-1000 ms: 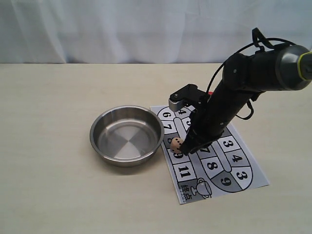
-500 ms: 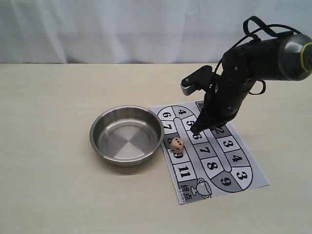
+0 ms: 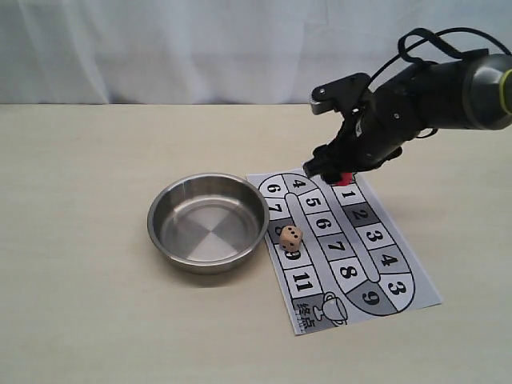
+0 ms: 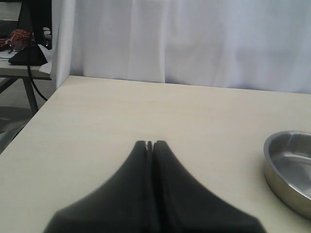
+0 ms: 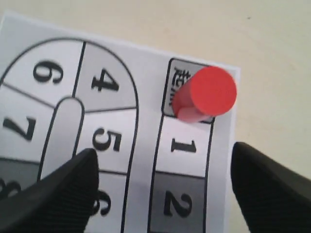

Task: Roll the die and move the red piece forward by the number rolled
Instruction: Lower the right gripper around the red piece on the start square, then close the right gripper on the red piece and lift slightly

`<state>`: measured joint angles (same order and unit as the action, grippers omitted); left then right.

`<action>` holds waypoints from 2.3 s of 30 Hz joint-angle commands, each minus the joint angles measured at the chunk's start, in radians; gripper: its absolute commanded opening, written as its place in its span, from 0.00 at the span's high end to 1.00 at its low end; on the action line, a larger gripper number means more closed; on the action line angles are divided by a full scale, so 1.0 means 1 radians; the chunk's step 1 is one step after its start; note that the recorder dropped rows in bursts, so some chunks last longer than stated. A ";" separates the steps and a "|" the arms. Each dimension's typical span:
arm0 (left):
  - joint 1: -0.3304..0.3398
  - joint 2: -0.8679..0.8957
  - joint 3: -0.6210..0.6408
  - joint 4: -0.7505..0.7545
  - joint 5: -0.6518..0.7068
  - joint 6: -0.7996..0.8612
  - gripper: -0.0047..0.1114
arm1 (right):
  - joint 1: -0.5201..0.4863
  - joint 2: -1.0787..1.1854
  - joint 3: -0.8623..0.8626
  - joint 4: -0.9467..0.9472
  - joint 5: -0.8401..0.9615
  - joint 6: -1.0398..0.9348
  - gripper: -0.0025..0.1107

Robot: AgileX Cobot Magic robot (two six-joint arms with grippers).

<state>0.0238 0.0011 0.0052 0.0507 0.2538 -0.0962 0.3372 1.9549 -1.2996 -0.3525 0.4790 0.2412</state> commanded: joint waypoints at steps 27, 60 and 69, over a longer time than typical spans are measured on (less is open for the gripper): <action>0.000 -0.001 -0.005 -0.003 -0.012 -0.004 0.96 | -0.139 0.229 -0.246 0.475 0.001 -0.264 0.35; 0.000 -0.001 -0.005 -0.003 -0.012 -0.004 0.96 | -0.141 0.195 -0.246 0.311 0.029 -0.308 0.94; 0.000 -0.001 -0.005 -0.003 -0.012 -0.004 0.96 | -0.139 0.115 -0.194 0.318 0.080 -0.308 0.94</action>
<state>0.0238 0.0011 0.0052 0.0507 0.2538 -0.0962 0.2036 2.0917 -1.5235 -0.0238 0.5586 -0.0613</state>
